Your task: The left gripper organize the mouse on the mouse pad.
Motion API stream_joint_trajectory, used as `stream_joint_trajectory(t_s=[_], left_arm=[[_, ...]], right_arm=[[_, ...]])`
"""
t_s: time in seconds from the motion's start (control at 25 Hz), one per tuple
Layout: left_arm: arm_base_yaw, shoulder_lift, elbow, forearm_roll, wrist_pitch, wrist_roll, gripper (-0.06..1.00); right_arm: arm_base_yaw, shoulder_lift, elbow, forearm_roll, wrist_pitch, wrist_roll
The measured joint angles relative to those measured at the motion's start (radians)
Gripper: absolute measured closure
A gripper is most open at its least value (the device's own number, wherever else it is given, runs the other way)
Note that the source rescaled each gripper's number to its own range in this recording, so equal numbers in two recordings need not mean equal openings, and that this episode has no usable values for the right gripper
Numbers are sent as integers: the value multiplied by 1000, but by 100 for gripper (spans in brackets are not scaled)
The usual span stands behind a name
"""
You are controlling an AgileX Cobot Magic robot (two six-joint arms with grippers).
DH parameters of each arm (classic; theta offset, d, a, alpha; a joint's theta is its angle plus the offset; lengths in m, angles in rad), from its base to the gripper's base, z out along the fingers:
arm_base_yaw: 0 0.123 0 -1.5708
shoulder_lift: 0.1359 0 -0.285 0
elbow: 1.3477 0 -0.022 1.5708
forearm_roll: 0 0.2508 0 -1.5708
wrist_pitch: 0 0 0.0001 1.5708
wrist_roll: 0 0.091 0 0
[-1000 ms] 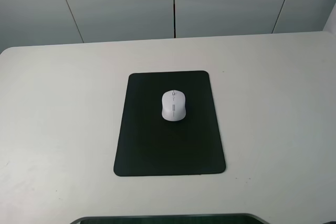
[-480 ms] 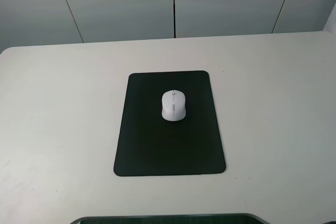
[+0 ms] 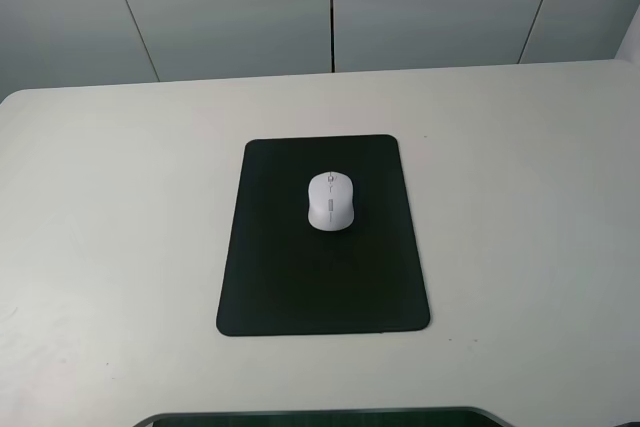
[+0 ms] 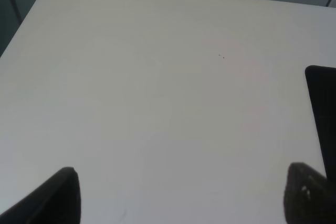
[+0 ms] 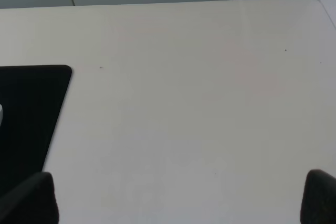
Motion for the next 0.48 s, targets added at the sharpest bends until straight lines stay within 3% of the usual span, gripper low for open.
stream_joint_trajectory(t_s=[0.48], left_arm=[[0,0,0,0,0,0,-3]], right_arm=[[0,0,0,0,0,0]])
